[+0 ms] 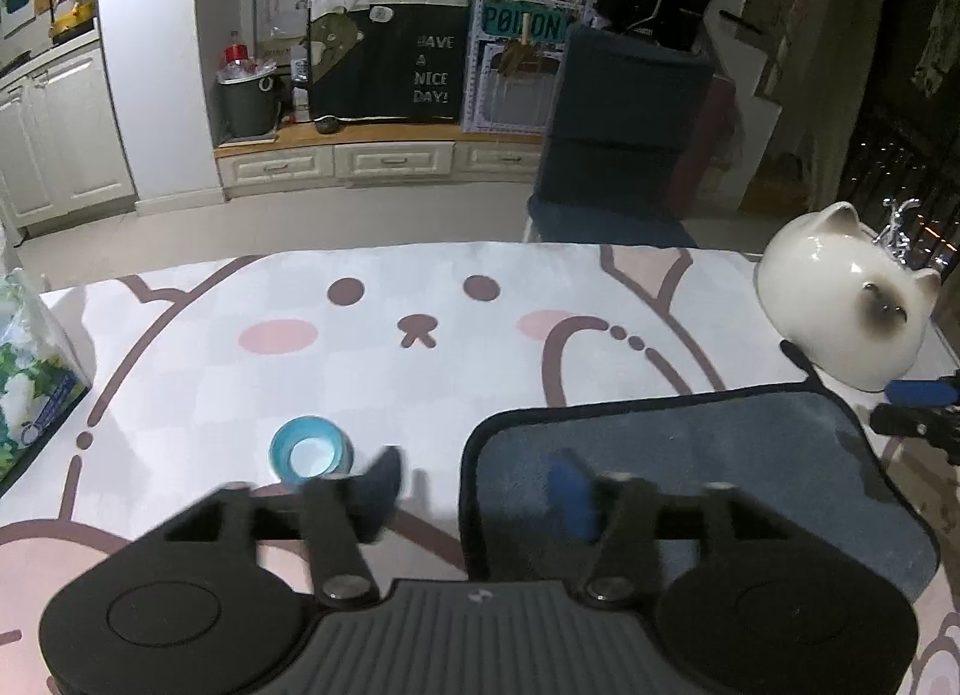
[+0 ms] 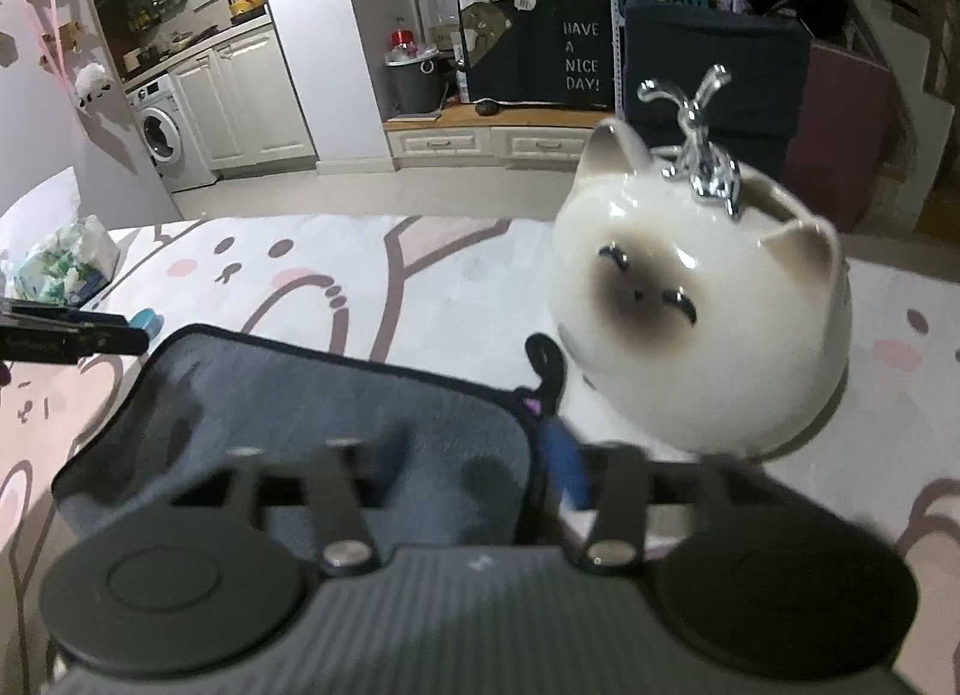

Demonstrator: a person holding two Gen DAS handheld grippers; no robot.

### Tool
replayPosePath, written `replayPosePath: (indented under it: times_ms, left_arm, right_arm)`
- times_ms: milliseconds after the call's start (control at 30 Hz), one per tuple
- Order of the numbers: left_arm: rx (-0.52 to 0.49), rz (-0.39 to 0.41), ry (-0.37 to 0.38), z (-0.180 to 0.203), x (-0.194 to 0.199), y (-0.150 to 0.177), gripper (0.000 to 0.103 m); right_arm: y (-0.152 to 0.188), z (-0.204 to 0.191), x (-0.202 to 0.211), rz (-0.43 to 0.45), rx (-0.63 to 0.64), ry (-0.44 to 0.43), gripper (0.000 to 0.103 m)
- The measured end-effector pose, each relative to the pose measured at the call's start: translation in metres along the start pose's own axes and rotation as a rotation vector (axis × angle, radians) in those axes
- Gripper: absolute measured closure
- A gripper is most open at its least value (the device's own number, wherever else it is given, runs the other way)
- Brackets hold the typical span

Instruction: Fold towel

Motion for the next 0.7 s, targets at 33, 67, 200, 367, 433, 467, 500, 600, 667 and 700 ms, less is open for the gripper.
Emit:
replayPosePath:
  times_ms: [33,67,200,367,433,467,500,600,667,700]
  left_arm:
    - [0.006,0.001,-0.001,0.000,0.001,0.001,0.019]
    - [0.010,0.005,-0.005,0.000,0.002,0.002,0.015]
    - [0.014,0.007,-0.026,0.001,0.008,0.002,0.000]
    - [0.007,0.005,-0.035,0.005,0.017,0.001,0.000]
    - [0.005,0.008,-0.035,0.006,0.021,0.001,0.000]
    - [0.005,0.010,-0.035,0.007,0.023,0.001,0.000]
    - [0.005,0.011,-0.034,0.008,0.026,0.001,0.000]
    - [0.002,0.014,-0.029,0.011,0.031,0.000,0.000]
    - [0.005,0.018,-0.029,0.013,0.036,0.000,0.000]
    - [0.007,0.019,-0.028,0.014,0.038,0.000,0.000]
  right_arm:
    - [0.002,0.001,0.001,-0.002,-0.010,-0.003,0.025]
    - [0.004,0.003,0.002,-0.008,-0.025,-0.007,0.022]
    - [0.007,0.009,0.006,0.003,-0.075,0.005,0.000]
    - [0.007,0.008,0.016,0.037,-0.088,0.005,0.000]
    - [0.006,0.005,0.019,0.041,-0.078,0.014,0.000]
    - [0.006,0.004,0.021,0.045,-0.070,0.019,0.000]
    - [0.005,0.002,0.023,0.046,-0.064,0.025,0.000]
    - [0.004,-0.003,0.030,0.042,-0.063,0.022,0.000]
    - [0.004,-0.005,0.034,0.050,-0.060,0.027,0.000]
    - [0.004,-0.006,0.036,0.052,-0.058,0.027,0.000]
Point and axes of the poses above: each gripper's, at about its wrist camera, not at the fingertips, and x roughly against the way its jaws point, z to its right, y to its underside, the point moved 4 cm from there along -x, roughly the way its jaws point, and after that the axes turned 12 degrees about -x, right-handed, at the moved point
